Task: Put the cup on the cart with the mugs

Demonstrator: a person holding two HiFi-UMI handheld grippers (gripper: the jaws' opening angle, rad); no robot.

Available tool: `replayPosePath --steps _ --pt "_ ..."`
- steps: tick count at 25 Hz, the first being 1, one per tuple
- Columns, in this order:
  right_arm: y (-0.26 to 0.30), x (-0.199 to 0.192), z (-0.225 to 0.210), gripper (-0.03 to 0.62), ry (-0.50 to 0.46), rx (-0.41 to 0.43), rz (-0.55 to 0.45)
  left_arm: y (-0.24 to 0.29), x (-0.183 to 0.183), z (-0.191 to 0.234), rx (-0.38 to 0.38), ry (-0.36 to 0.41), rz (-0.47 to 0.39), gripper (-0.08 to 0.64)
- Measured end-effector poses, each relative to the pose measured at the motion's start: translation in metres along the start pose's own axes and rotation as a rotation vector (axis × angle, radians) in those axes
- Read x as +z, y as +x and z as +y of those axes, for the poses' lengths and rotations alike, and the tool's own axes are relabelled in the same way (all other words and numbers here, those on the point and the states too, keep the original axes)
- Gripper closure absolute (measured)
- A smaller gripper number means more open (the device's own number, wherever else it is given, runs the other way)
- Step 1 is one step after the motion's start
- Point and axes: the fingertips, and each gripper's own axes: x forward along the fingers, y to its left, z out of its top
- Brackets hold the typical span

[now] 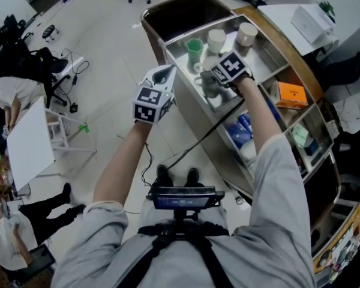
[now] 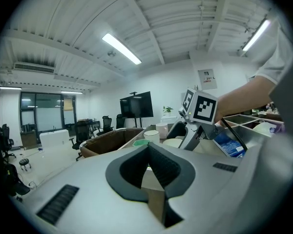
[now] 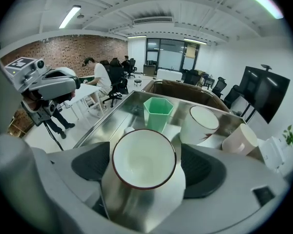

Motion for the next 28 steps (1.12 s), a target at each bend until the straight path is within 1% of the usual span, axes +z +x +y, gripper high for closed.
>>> replayPosePath --steps 2,5,7,10,12,13,14,18,22,23,25,28 --pt "-0.011 0.005 0.001 0.138 0.016 -0.012 -0.027 -0.005 0.001 0.001 0.003 0.001 -0.004 0.558" --pt "-0.038 0.022 0.006 0.138 0.036 -0.045 -0.107 -0.014 0.006 0.003 0.01 0.006 -0.013 0.558" --pt "-0.061 0.038 0.017 0.138 0.046 -0.057 -0.191 -0.023 0.008 0.006 0.017 0.009 -0.021 0.558" --pt "-0.096 0.061 0.044 0.14 0.072 -0.04 -0.342 -0.038 0.008 0.011 0.028 0.007 -0.026 0.558" --pt "-0.112 0.069 0.064 0.145 0.087 -0.035 -0.419 -0.05 0.006 0.016 0.042 0.0 -0.026 0.558" --pt "-0.118 0.071 0.074 0.176 0.094 -0.029 -0.449 -0.057 0.004 0.018 0.05 -0.006 -0.025 0.558" --pt "-0.122 0.072 0.084 0.188 0.103 -0.022 -0.476 -0.064 0.002 0.021 0.058 -0.014 -0.024 0.558" --pt "-0.13 0.068 0.118 0.357 0.16 -0.01 -0.568 -0.09 -0.012 0.032 0.085 -0.053 -0.024 0.558" --pt "-0.123 0.055 0.141 0.507 0.235 -0.017 -0.615 -0.117 -0.029 0.043 0.122 -0.088 -0.017 0.558" --pt "-0.12 0.052 0.146 0.524 0.258 -0.014 -0.621 -0.124 -0.034 0.046 0.131 -0.096 -0.017 0.558" --pt "-0.113 0.046 0.157 0.534 0.298 -0.009 -0.628 -0.136 -0.043 0.049 0.148 -0.11 -0.012 0.558" --pt "-0.104 0.038 0.17 0.561 0.339 -0.028 -0.636 -0.156 -0.057 0.056 0.177 -0.134 0.001 0.558"
